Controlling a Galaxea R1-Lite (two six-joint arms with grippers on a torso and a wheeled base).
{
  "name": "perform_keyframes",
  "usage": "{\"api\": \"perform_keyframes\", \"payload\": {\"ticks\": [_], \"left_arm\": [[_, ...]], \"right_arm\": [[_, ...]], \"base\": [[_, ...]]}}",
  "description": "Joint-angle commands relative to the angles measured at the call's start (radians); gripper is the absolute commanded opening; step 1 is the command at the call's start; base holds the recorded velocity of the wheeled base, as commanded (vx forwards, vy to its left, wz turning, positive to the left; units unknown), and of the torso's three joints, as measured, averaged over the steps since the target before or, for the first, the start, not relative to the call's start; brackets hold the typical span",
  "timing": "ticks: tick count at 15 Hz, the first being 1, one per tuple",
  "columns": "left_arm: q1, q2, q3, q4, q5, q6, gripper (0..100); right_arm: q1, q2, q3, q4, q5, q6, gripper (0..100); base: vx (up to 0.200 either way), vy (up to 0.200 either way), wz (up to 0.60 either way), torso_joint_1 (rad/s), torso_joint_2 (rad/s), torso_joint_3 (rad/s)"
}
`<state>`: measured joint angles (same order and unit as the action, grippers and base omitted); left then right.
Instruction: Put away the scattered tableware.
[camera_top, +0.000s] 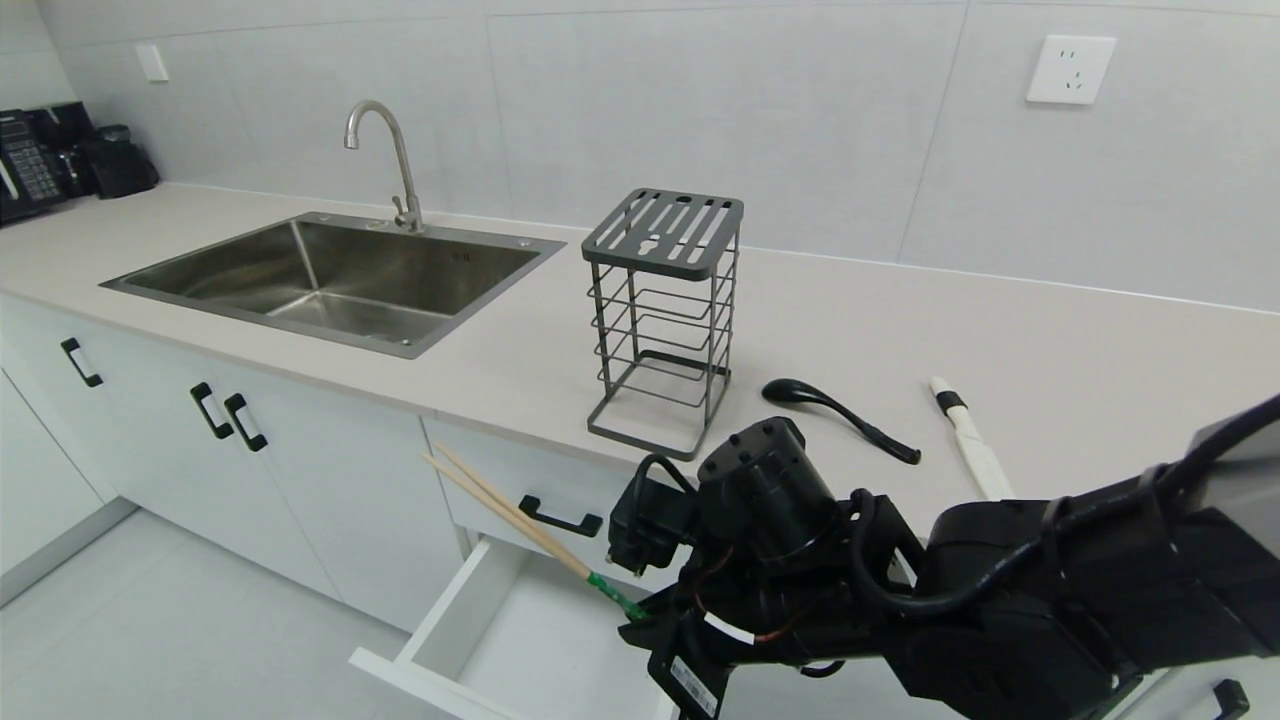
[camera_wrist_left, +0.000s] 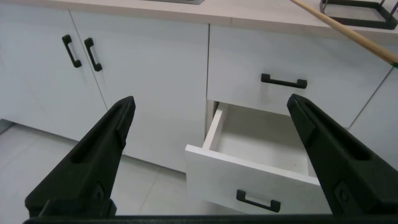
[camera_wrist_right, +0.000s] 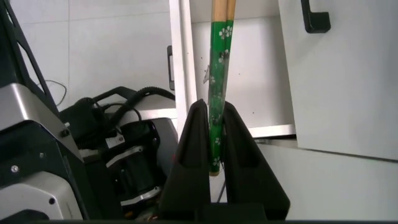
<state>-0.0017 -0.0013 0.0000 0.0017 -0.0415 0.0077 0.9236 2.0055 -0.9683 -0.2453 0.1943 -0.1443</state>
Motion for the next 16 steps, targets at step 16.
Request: {"api": "perform_keyframes", "payload": {"ticks": [16], "left_arm": [[0.002, 0.001, 0.0, 0.0, 0.0, 0.0, 100]], "right_arm": [[0.078, 0.229, -0.228, 0.159, -0.253, -0.248, 0]], "base": [[0.0, 0.0, 0.0, -0.045, 0.09, 0.045]]}}
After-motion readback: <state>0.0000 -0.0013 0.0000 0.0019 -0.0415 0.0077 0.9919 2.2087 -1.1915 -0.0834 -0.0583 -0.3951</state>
